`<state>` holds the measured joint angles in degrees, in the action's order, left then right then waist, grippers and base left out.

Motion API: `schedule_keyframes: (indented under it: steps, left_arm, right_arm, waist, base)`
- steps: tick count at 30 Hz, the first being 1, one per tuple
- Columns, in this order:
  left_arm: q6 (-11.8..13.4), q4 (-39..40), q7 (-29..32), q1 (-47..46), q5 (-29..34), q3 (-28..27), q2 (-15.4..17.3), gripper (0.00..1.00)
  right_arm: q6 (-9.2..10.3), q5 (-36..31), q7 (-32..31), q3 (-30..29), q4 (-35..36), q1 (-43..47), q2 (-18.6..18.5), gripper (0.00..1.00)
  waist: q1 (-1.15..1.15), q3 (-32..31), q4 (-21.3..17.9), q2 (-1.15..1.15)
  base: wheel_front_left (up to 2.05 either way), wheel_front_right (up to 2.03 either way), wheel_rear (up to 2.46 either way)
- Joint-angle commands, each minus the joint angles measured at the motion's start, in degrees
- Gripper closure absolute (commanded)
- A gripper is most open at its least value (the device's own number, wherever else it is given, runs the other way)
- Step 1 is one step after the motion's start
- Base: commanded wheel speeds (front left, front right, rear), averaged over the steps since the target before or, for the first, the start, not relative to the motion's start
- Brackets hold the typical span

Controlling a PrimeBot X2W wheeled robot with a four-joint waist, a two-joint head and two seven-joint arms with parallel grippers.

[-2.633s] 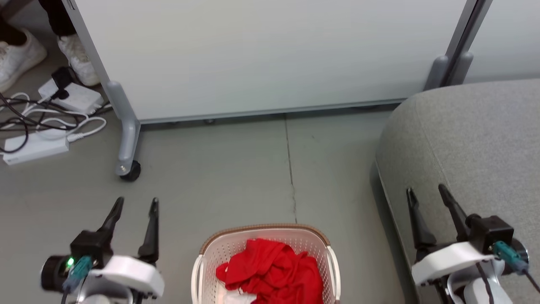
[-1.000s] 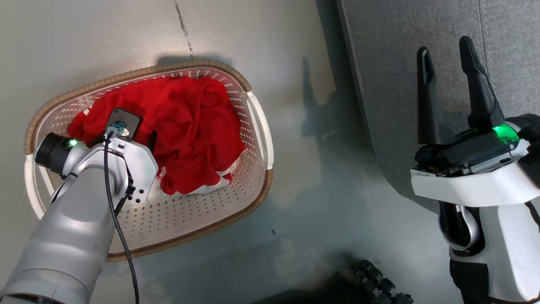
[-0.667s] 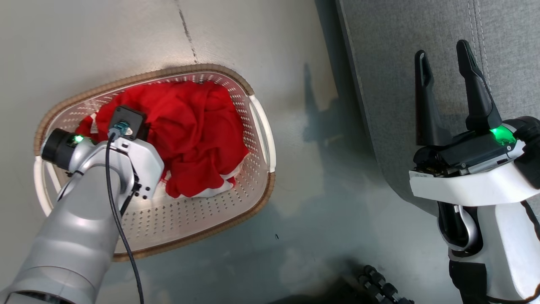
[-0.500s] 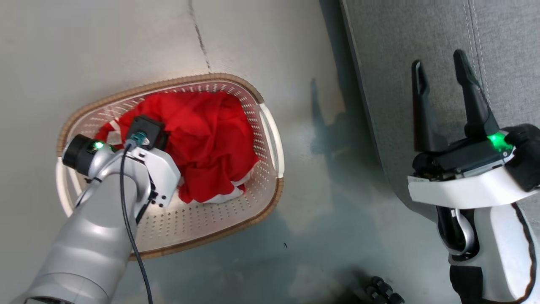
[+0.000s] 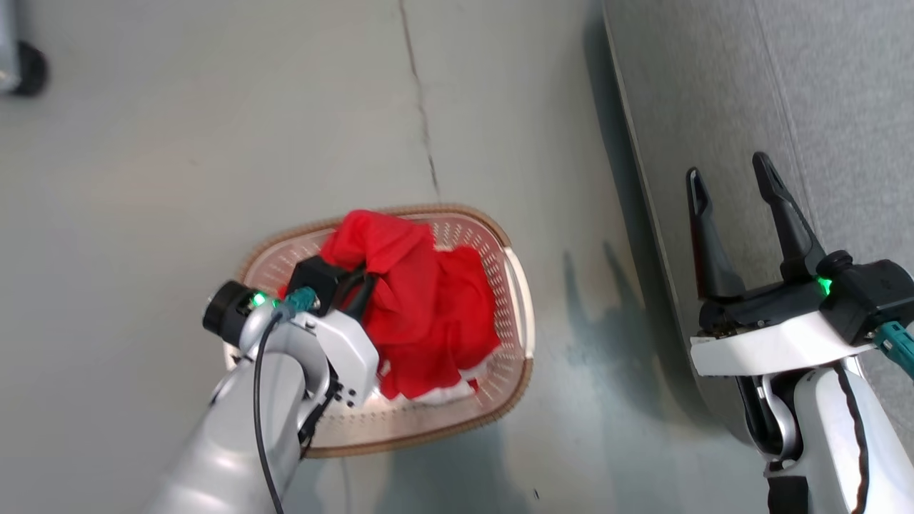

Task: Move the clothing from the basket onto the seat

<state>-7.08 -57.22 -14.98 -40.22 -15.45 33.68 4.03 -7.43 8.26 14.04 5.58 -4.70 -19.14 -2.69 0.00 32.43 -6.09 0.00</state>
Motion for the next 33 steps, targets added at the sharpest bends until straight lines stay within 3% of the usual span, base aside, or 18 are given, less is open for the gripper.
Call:
schedule_keyframes:
  steps: [1, 7, 24, 33]
  left_arm:
    - [-0.4, 1.0, -0.3, 1.1, -0.7, -0.4, 0.0, 1.0]
    - [0.3, 12.7, -0.3, 8.1, -3.0, -3.7, 1.5, 1.0]
    - [3.1, 38.4, -0.3, 20.8, -6.6, -12.8, 4.6, 1.0]
    - [3.5, 45.3, 0.0, 25.3, -7.6, -13.4, 5.2, 1.0]
  right_arm:
    - [-0.12, -0.6, -0.5, -0.4, -0.2, 0.8, -0.4, 0.0]
    - [-0.12, -0.8, -2.7, -1.2, -0.8, 3.9, -0.4, 0.0]
    - [-0.11, -0.1, -6.0, -2.6, -0.7, 11.3, -0.4, 0.0]
    - [-0.12, 0.5, -6.9, -2.7, -1.0, 14.6, -0.4, 0.0]
  waist:
    - [0.0, -4.3, 3.0, 0.0]
    - [0.0, -11.7, 5.5, 0.0]
    - [0.0, -23.6, 9.0, 0.0]
    - [0.0, -28.6, 9.4, 0.0]
  base:
    - [0.0, 0.0, 0.0]
    - [0.0, 0.0, 0.0]
    - [0.0, 0.0, 0.0]
    - [0.0, 0.0, 0.0]
